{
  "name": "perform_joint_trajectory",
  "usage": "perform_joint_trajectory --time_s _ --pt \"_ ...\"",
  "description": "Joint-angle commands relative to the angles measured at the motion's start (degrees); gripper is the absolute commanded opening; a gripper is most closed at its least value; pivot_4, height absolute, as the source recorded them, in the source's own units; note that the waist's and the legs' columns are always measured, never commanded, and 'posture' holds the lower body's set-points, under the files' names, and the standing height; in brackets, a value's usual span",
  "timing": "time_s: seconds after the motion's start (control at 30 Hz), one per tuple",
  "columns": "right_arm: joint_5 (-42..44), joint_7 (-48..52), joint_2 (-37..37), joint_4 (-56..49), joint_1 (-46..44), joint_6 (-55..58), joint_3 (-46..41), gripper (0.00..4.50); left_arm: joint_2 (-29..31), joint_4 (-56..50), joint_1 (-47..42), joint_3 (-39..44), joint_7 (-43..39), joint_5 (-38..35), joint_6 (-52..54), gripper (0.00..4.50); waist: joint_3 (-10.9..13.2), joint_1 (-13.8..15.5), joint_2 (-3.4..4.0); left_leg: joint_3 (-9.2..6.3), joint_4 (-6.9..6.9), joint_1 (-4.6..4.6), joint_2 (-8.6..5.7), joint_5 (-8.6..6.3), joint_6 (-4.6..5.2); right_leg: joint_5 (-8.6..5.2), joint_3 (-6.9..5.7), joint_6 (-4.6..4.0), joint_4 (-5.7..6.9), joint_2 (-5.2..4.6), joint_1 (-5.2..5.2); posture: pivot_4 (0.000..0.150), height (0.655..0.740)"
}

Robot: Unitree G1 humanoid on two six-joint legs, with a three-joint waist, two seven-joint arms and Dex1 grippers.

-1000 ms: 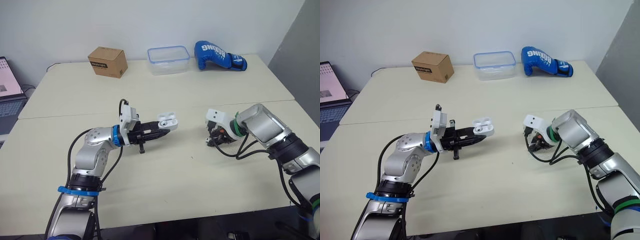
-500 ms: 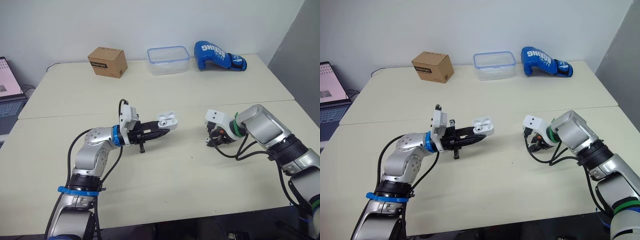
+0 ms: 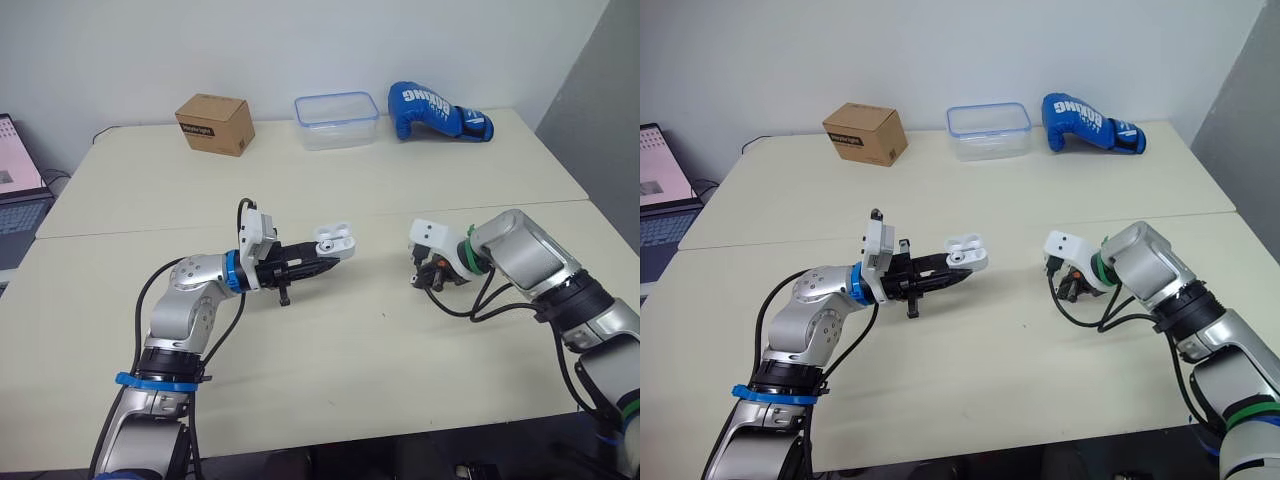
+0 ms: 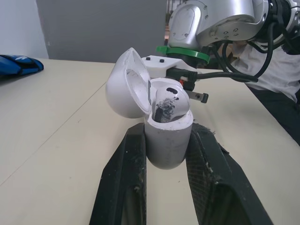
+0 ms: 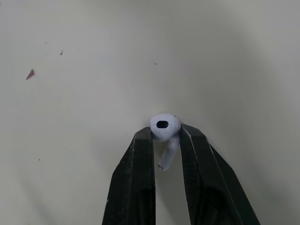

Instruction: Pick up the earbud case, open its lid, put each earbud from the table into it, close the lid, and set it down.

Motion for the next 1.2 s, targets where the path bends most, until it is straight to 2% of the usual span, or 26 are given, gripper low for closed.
perform_joint_trajectory --time_s 0.03,0.3,0.73,0.93,1.13,1.2 --pt "-1.8 6.2 -4.6 -2.6 -0.9 -7.1 -0.2 0.38 0.4 -1.7 -0.9 0.2 0.1 -0.5 -0.4 0.84 0.0 0.1 0.00 0.00 0.00 0.00 0.00 0.00 0.00 0.00 -0.01 0.00 0.00 0.00 0.00 0.150 0.7307" --pt "-5.5 18.2 -10.7 -4.6 1.3 -18.3 2.5 0.38 0.1 -1.6 -1.1 -0.1 0.4 -0.4 -0.6 0.84 0.0 0.0 0.00 0.02 0.00 0.02 0.02 0.00 0.00 0.00 -0.01 0.00 0.01 0.01 0.02 0.150 0.7307" --pt "-12.3 16.9 -7.2 -3.9 5.3 -21.8 1.9 0.38 0.8 -2.5 -1.0 0.2 0.7 -0.6 -0.2 0.84 -0.1 0.0 -0.13 0.04 0.01 0.14 0.05 0.00 0.00 0.00 0.01 0.00 0.02 0.02 0.11 0.150 0.7307" --pt "-14.1 16.4 -7.6 -6.1 6.5 -21.5 0.4 2.44 0.7 -2.4 -1.0 -0.1 0.8 -0.6 -0.3 0.84 -0.1 -0.1 -0.14 0.05 0.03 0.16 0.06 0.00 0.00 0.01 0.02 -0.01 0.03 0.03 0.12 0.150 0.7307" --pt "-16.1 16.7 -8.1 -11.3 7.6 -17.6 -0.2 2.44 0.4 -1.9 -1.4 -0.3 0.8 -0.6 -0.7 0.84 -0.1 0.0 -0.14 0.04 0.03 0.14 0.05 0.00 0.00 0.01 0.02 -0.01 0.03 0.02 0.11 0.150 0.7307" --pt "-17.9 16.5 -8.1 -13.9 7.9 -13.1 0.1 2.44 0.2 -1.7 -1.5 -0.4 0.8 -0.5 -0.9 0.84 -0.1 0.0 -0.14 0.04 0.02 0.13 0.04 0.00 0.00 0.01 0.02 -0.01 0.01 0.02 0.10 0.150 0.7307"
